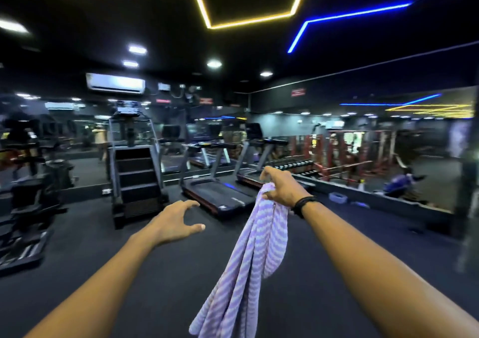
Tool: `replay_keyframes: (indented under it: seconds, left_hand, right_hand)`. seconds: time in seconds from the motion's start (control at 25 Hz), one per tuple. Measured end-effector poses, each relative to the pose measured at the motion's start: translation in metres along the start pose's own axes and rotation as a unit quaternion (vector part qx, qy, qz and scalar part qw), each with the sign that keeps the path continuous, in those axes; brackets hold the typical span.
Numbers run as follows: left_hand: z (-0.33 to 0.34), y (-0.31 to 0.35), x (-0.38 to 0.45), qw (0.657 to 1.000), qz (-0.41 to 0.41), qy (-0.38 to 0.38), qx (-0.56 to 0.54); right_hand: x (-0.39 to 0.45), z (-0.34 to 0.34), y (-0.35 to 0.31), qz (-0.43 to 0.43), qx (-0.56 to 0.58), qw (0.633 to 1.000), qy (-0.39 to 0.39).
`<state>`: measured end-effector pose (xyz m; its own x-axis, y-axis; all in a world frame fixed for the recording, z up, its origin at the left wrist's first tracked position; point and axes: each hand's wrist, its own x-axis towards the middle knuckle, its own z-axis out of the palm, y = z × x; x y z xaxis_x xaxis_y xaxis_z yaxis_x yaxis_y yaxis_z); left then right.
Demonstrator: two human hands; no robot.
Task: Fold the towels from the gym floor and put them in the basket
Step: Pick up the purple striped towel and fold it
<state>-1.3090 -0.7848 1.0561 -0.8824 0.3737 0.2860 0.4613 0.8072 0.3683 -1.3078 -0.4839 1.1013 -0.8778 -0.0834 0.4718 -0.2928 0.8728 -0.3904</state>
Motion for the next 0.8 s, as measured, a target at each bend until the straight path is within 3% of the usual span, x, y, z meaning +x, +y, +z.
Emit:
replay_keyframes:
  seconds: [0.36, 0.8]
  left_hand:
    - [0.132, 0.263, 0.063, 0.971, 0.221, -0.081, -0.048]
    - [0.280, 0.590, 0.069, 0.904, 0.374, -0.145, -0.144]
  right_hand:
    - [-0.193, -0.209, 0.167, 0.163, -0.127, 0.970, 0.126]
    - [-0.423, -0.419, 0.294, 0.263, -0.277, 0.905, 0.190]
